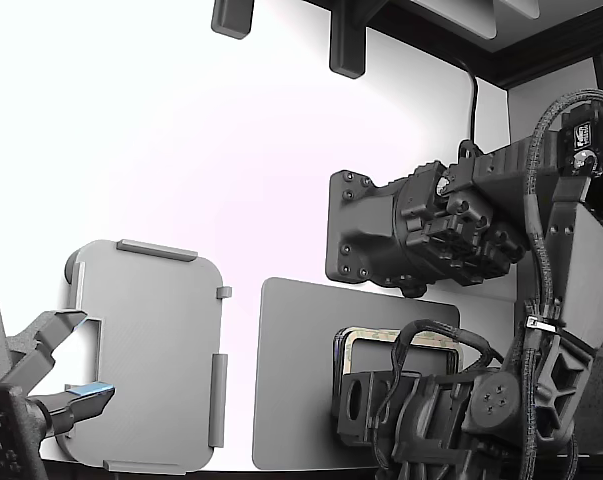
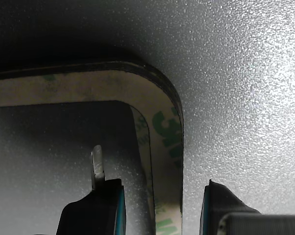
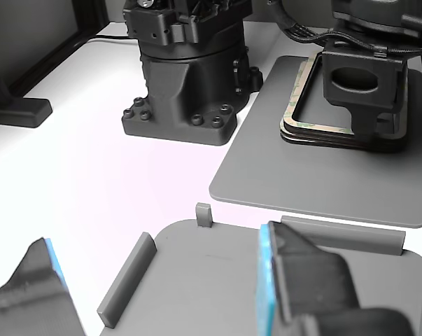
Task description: Move top rectangular frame to the holder.
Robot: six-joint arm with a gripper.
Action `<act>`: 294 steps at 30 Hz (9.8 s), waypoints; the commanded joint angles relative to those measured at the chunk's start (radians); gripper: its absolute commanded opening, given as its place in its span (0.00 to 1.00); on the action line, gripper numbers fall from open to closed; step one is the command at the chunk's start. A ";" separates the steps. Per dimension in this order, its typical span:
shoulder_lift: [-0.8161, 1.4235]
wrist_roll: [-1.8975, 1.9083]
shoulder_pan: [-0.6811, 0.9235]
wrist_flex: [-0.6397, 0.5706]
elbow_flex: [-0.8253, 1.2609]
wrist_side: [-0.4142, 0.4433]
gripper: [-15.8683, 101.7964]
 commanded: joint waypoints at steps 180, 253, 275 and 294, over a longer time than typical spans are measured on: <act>-0.480 0.541 -0.982 0.278 -0.937 0.094 0.04; -0.506 0.520 -0.951 0.276 -0.954 0.098 0.55; -0.239 0.430 -1.002 0.238 -0.874 0.164 0.98; 0.750 0.351 -1.226 -0.339 0.244 0.060 0.98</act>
